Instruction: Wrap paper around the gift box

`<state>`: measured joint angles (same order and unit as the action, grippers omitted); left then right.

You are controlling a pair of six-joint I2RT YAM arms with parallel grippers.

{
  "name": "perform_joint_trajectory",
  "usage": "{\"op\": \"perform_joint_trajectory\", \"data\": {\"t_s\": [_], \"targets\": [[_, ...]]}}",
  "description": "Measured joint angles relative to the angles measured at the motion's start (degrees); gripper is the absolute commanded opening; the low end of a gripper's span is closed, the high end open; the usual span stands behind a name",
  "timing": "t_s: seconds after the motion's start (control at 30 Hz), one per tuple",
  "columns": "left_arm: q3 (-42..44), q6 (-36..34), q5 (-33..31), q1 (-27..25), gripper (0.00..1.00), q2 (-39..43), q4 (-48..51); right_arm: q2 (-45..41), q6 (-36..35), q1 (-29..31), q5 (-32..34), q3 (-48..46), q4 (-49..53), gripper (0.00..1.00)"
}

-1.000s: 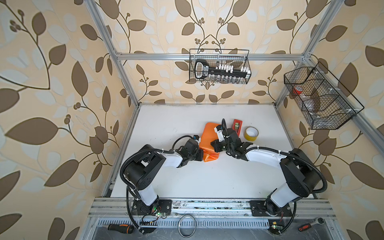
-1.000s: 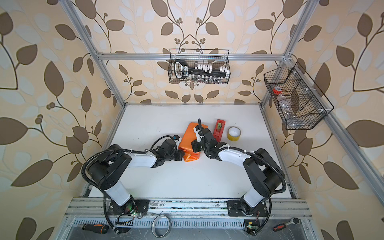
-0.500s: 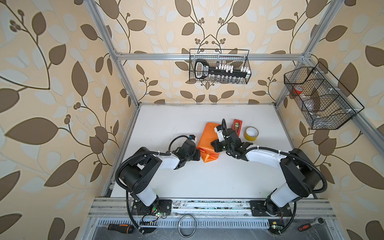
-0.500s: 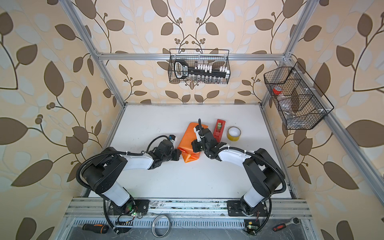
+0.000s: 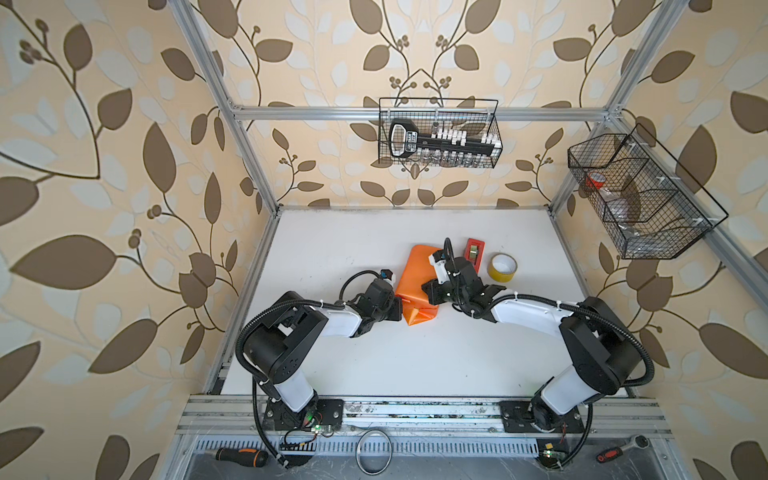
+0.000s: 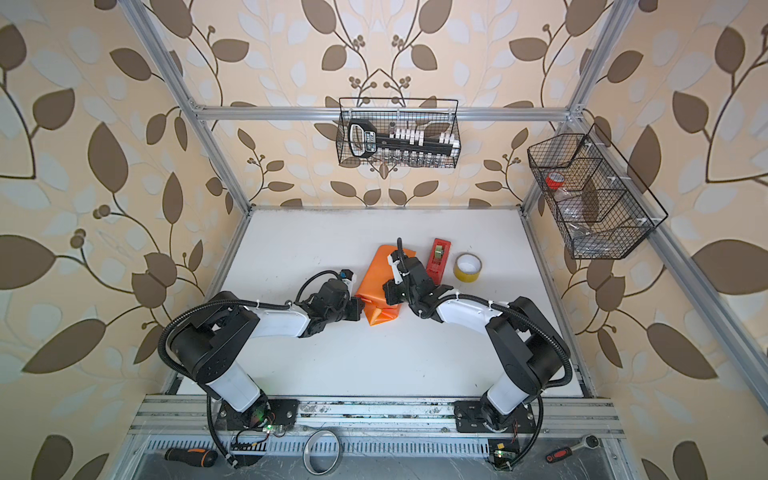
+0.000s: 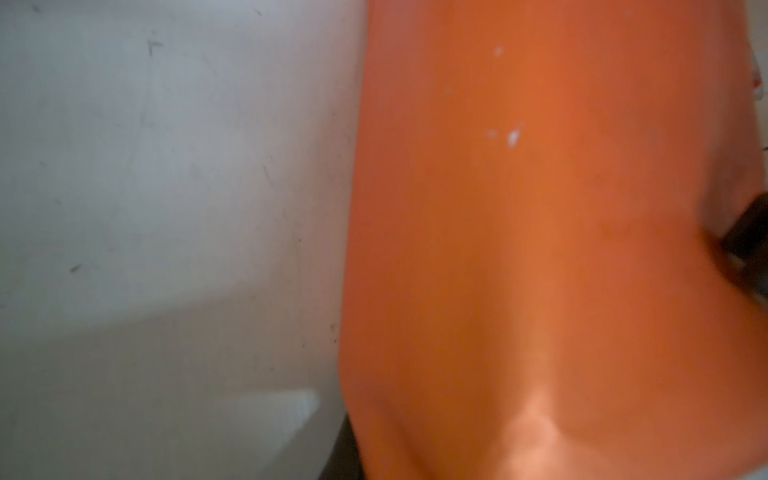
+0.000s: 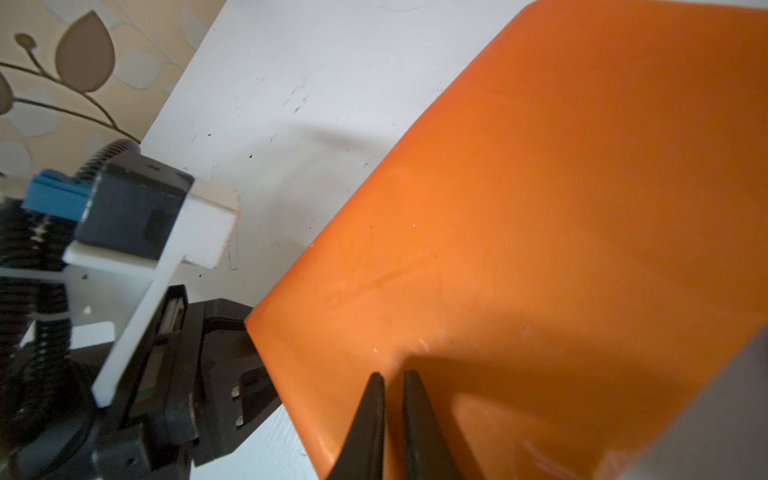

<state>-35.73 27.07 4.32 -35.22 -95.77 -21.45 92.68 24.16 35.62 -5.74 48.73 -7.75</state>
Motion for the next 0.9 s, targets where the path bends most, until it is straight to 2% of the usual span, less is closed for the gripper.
{"op": "perform_joint_trajectory", "data": {"t_s": [0.4,0.63,0.9], "targets": [[0.5,-2.3,-0.5,-2.4,0.11,0.0,-0.8,0.0,0.0,0.0,0.0,0.0,-0.1,0.12],[1.6,-4.0,-1.6,-5.9,0.07,1.7,0.9,0.0,0.0,0.0,0.0,-0.1,-0.2,0.12],[2.9,-4.4,-1.9,-7.2,0.05,3.2,1.7,0.0,0.0,0.0,0.0,-0.3,-0.5,0.11]]}}
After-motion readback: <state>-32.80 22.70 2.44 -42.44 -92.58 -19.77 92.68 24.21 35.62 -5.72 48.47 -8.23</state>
